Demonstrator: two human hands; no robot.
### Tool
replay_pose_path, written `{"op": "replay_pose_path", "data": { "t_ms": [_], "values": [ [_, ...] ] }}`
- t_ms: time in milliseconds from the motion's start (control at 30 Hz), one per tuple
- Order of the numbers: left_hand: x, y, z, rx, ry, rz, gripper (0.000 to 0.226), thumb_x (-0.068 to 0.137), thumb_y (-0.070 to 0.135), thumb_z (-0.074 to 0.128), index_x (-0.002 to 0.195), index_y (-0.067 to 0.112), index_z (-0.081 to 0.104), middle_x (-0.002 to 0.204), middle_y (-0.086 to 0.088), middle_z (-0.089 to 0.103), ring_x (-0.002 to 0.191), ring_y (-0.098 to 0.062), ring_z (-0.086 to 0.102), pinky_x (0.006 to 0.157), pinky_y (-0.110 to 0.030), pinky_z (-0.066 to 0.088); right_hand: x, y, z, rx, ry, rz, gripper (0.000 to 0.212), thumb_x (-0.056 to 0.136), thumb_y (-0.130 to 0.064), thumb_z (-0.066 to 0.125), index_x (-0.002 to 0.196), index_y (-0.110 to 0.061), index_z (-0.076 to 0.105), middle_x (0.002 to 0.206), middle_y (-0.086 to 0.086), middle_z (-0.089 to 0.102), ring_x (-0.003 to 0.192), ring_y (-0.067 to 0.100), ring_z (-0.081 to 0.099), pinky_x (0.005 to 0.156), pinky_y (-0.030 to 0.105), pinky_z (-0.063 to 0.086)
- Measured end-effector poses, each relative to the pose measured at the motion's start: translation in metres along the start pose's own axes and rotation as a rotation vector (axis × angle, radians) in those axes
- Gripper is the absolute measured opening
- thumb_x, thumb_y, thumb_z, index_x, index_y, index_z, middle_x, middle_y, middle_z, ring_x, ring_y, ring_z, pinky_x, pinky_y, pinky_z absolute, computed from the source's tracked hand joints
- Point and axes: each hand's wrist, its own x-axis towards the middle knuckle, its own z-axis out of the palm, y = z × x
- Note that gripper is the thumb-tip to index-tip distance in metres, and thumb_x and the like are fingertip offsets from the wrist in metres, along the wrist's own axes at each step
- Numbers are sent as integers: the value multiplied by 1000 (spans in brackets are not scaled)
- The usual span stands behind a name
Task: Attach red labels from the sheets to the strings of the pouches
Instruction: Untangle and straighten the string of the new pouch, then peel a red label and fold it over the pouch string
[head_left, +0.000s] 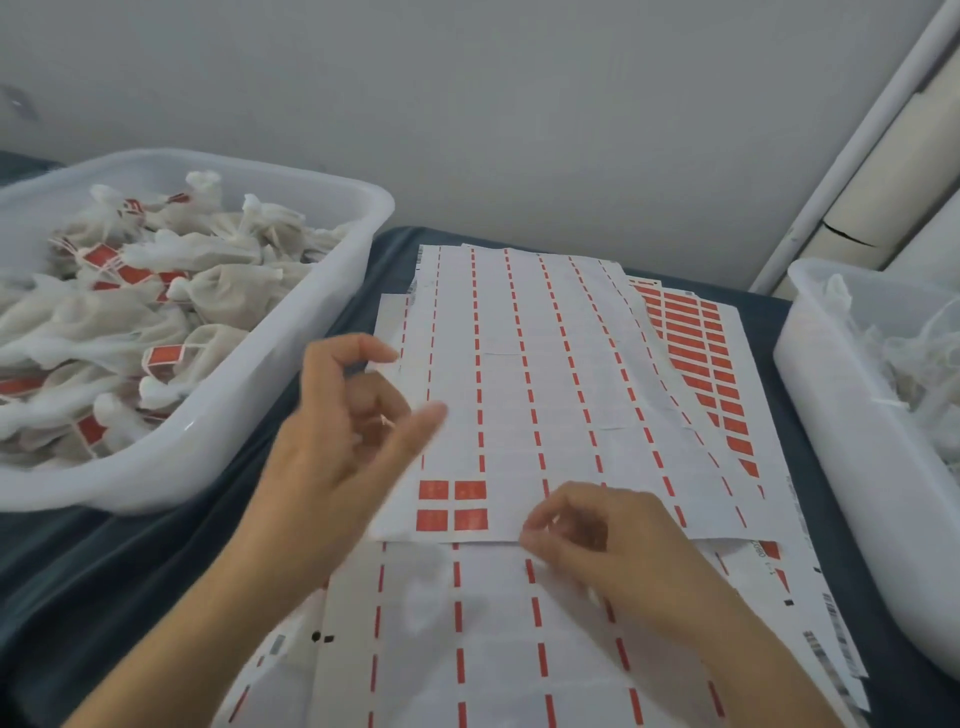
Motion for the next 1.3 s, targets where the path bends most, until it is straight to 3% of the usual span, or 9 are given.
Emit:
{"op": "replay_pose_path", "data": {
  "t_ms": [67,167,267,367,467,667,933,1100,1300],
  "values": [
    [-6,-12,5,384,-190,-36,50,70,67,42,117,53,31,73,17,55,69,2,58,64,-12,50,-4,-3,1,1,-42,61,6,83,-41,63,77,-40,62,70,-17,68,62,-6,62,53,6,44],
    [-17,-33,19,630,-388,16,53,79,65,46,129,46,44,92,33,37,87,5,45,76,-7,37,-16,-6,4,-2,-34,117,8,86,-40,60,79,-45,59,68,-13,69,58,-3,63,50,7,44],
    [-19,-38,23,639,-403,89,43,84,59,50,123,41,54,111,26,41,97,4,39,74,-7,33,-32,-10,15,20,-45,206,19,87,-42,57,102,-52,55,65,-13,67,55,-3,61,50,5,40],
    [-18,-37,20,686,-435,281,20,76,37,73,90,23,73,91,7,63,80,-11,60,57,-18,46,-39,-12,25,44,-55,237,38,88,-42,55,125,-46,47,67,-12,68,54,0,60,51,4,41],
    [-19,-37,21,709,-315,473,12,78,24,73,69,15,72,70,0,63,60,-16,60,41,-21,46,-36,-18,30,525,-43,353,38,84,-28,64,121,-27,56,72,-11,72,54,8,66,47,13,48],
    [-32,-26,24,604,-217,455,31,86,32,50,79,15,74,75,2,63,63,-12,56,44,-18,40,-22,-25,42,1105,80,297,35,72,-20,65,106,-12,66,96,8,74,88,26,71,75,37,59],
    [-30,-16,19,172,-145,32,36,73,54,53,89,31,75,83,22,61,81,-3,60,70,-25,53,-25,-30,50,1013,276,146,17,68,-22,67,81,-26,77,88,-2,75,81,13,71,59,15,53],
    [-29,-9,14,312,-175,173,34,79,53,58,86,24,75,81,15,63,77,-2,59,63,-30,56,-25,-33,49,942,284,69,25,69,-22,68,92,-14,74,89,0,75,82,14,71,64,14,53],
    [-30,3,10,489,-179,309,31,85,44,53,74,21,72,72,12,61,66,-4,54,46,-20,48,-23,-37,50,773,329,34,21,68,-30,66,86,-25,73,79,-4,75,73,15,70,64,19,55]
  ]
}}
